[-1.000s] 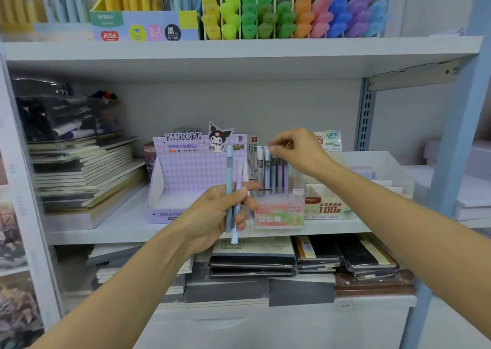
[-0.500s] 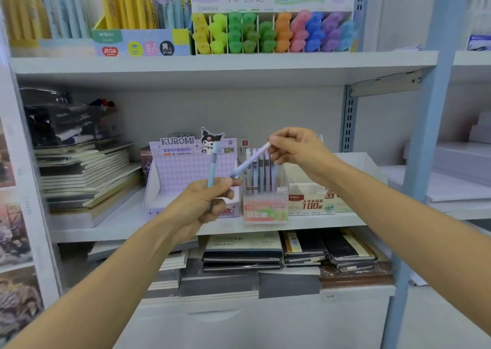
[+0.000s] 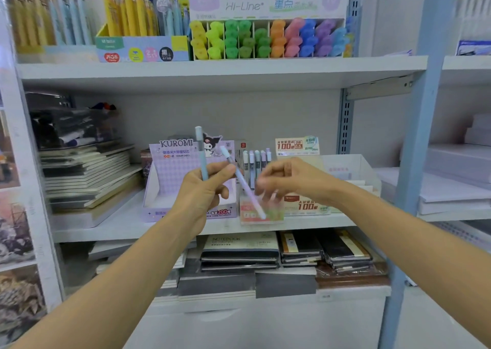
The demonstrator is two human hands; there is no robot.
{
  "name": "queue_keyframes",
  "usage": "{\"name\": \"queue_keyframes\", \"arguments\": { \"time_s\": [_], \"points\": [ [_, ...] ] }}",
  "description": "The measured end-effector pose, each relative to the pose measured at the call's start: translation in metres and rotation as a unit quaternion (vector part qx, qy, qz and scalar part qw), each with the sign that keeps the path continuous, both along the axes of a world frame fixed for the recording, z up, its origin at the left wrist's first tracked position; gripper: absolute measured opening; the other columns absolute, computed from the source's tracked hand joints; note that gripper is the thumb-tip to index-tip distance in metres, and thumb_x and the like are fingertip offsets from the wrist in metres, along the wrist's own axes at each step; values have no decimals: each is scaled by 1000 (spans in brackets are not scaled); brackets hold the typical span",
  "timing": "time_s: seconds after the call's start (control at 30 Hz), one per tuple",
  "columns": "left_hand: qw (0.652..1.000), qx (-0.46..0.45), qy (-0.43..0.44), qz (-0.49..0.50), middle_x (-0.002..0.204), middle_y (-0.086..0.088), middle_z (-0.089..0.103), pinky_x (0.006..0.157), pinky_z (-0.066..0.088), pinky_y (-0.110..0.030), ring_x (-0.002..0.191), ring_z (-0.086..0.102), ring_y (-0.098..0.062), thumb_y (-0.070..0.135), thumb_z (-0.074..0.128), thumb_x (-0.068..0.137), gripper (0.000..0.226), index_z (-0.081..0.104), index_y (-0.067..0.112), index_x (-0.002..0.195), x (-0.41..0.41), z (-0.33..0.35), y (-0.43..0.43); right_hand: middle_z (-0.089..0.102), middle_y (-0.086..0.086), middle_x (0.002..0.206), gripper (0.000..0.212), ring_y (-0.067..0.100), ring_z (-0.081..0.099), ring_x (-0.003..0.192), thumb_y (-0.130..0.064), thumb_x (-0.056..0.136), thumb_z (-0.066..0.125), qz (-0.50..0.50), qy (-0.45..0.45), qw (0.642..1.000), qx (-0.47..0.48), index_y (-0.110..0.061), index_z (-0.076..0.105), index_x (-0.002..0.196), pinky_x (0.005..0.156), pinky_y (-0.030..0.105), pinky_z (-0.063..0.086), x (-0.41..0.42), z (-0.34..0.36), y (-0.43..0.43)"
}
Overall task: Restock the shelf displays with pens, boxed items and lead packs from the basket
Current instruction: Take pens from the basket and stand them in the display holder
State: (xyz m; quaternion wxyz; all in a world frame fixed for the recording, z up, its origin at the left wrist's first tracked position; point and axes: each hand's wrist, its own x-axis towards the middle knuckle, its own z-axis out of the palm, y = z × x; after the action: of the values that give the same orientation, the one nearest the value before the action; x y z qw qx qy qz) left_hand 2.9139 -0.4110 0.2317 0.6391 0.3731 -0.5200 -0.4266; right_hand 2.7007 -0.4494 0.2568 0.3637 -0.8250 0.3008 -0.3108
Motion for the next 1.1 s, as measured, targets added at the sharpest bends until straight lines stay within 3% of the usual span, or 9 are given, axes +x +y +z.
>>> {"name": "queue_keyframes", "arguments": {
  "time_s": [0.1, 0.23, 0.37, 0.47, 0.53, 0.73, 0.93, 1.1],
  "points": [
    [999, -6, -40, -8, 65, 3, 68, 36, 30, -13, 41, 47, -6, 30, 78, 70, 25, 75, 13, 89, -8, 1, -1, 73, 6, 96, 29, 15, 67, 80, -32, 91, 64, -49, -100, 993, -39, -11, 68, 110, 72, 28, 56, 8, 12, -1],
    [996, -12, -81, -33, 61, 2, 64, 38, 33, -14, 44, 48, -7, 33, 78, 65, 21, 76, 19, 81, -19, 0, -4, 72, 3, 92, 20, 9, 66, 81, -23, 92, 64, -30, -87, 994, -60, -13, 71, 107, 73, 23, 55, 19, 17, -3],
    [996, 12, -67, -62, 78, 2, 66, 44, 36, -16, 57, 51, -7, 35, 70, 84, 30, 69, 13, 104, -19, 4, -8, 73, 3, 90, 15, 12, 68, 80, -18, 94, 60, -58, -146, 985, -72, -8, 67, 103, 70, 21, 54, 13, 23, -10],
    [995, 44, 19, -91, 85, -4, 65, 46, 39, -19, 63, 56, -10, 23, 51, 98, 19, 60, 7, 103, -18, 9, -11, 74, 6, 87, 12, 12, 69, 75, -13, 95, 58, -126, -262, 953, -81, -6, 65, 102, 68, 20, 56, 2, 34, -20],
    [996, 41, 30, -70, 81, -5, 63, 48, 42, -20, 61, 58, -10, 12, 39, 102, 22, 60, 6, 100, -16, 10, -13, 73, 11, 89, 13, 15, 70, 75, -12, 95, 58, -181, -285, 933, -121, -3, 64, 102, 69, 22, 57, -5, 39, -28],
    [995, 9, -61, -78, 82, -6, 70, 65, 56, -26, 69, 65, -15, 16, 45, 103, 20, 64, 12, 108, -3, -5, -14, 73, 15, 89, 13, 19, 71, 73, -12, 93, 62, -261, -210, 930, -153, -1, 64, 102, 66, 29, 60, -5, 21, -52],
    [992, -2, -82, -99, 100, -10, 75, 64, 56, -25, 74, 70, -18, 15, 52, 99, 20, 60, 10, 116, -1, -11, -16, 73, 13, 84, 12, 18, 72, 72, -11, 91, 66, -253, -143, 943, -161, -2, 66, 99, 62, 26, 60, 11, 2, -64],
    [991, 2, -76, -107, 103, -9, 75, 64, 57, -27, 73, 71, -19, 19, 53, 98, 16, 53, 7, 107, 4, -15, -21, 74, 14, 84, 17, 18, 72, 73, -14, 92, 65, -229, -54, 956, -172, 0, 67, 101, 67, 20, 58, 8, 13, -71]
  ]
}}
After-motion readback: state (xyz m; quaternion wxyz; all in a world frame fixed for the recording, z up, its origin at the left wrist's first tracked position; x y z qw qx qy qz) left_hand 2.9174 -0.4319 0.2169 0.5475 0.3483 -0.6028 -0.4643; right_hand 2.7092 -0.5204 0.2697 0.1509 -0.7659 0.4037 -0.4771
